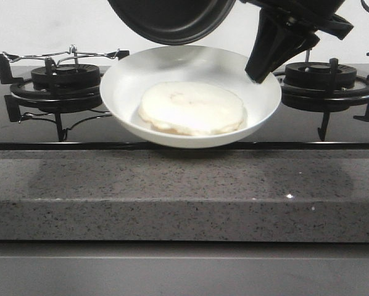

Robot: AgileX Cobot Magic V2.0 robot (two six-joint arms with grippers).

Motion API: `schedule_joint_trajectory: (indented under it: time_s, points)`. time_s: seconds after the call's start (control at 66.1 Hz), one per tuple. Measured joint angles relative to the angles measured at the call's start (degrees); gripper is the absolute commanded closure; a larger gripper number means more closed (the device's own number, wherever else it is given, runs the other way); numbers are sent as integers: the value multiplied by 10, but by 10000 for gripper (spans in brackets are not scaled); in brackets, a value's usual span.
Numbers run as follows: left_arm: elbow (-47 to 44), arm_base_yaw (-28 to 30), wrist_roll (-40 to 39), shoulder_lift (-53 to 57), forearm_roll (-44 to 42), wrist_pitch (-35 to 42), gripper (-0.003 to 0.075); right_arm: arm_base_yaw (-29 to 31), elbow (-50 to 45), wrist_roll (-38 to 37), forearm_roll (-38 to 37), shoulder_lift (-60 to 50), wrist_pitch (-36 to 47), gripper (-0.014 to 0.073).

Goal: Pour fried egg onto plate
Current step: 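Tilt the pan over the plate with the left gripper, sliding egg out, then return the empty pan to its burner with the left gripper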

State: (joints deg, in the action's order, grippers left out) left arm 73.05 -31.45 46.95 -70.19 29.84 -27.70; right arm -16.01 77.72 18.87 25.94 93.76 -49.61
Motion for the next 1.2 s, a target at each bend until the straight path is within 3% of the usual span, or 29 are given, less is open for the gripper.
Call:
schedule_joint_trajectory:
  time_s: [0.136, 0.272, 0.469, 0.666, 0.954, 1.196]
  points:
    - [0, 50, -55, 0, 5, 0, 740, 0, 0, 0, 0, 0, 0, 659]
    - [0, 141, -85, -2, 53, 0, 740, 0, 0, 0, 0, 0, 0, 659]
    - [0, 310, -93, -39, 240, -23, 740, 0, 0, 0, 0, 1, 0, 659]
    - [0, 442, -93, -129, 411, -123, 740, 0, 0, 0, 0, 1, 0, 659]
    - [0, 513, -93, -273, 571, -259, 740, 0, 0, 0, 0, 1, 0, 659]
    - [0, 515, -94, -344, 627, -284, 740, 0, 0, 0, 0, 1, 0, 659]
